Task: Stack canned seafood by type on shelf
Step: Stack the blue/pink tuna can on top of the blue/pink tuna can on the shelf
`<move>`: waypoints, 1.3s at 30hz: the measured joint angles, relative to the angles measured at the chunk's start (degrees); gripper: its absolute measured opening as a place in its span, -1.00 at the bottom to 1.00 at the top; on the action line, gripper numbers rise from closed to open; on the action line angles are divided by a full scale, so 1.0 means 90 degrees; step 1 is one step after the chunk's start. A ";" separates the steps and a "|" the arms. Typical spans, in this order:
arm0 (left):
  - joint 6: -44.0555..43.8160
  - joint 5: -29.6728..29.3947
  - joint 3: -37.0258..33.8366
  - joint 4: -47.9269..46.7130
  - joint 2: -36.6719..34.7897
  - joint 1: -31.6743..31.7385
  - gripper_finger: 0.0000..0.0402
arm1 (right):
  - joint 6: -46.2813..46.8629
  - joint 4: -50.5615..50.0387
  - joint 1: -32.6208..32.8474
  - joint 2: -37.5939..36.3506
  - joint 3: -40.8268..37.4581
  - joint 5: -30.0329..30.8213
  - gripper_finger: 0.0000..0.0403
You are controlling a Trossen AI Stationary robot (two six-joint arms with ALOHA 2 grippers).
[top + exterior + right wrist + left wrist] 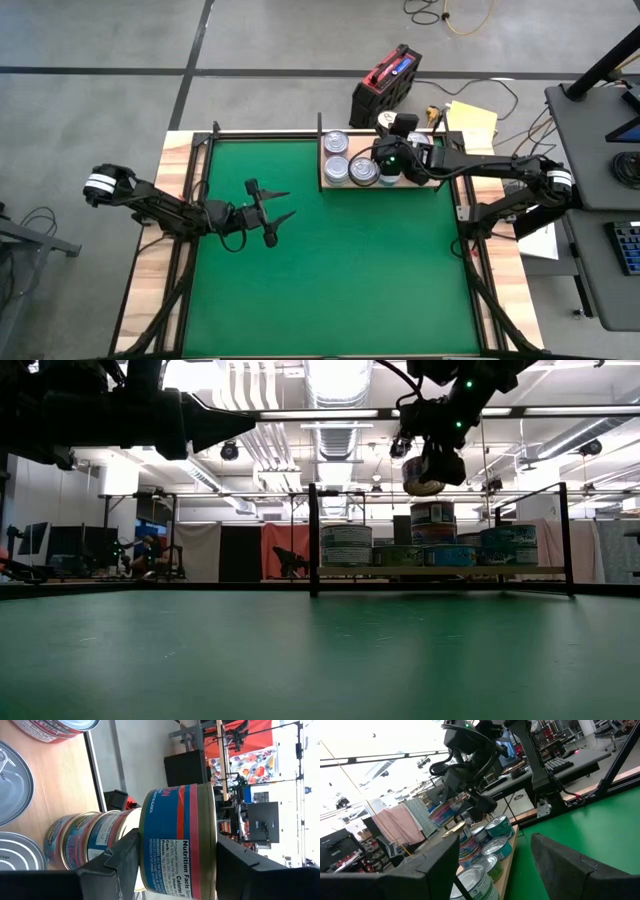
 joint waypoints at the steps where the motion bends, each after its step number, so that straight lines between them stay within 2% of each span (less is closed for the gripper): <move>1: 0.0000 0.0001 0.0000 -0.0002 0.0000 0.0000 0.15 | 0.0032 -0.0002 0.0000 0.0000 -0.0006 0.0000 -0.07; 39: -0.0002 0.0000 0.0000 -0.0029 0.0000 0.0017 0.15 | 0.0044 -0.0068 -0.0273 0.0002 -0.0108 -0.0020 -0.07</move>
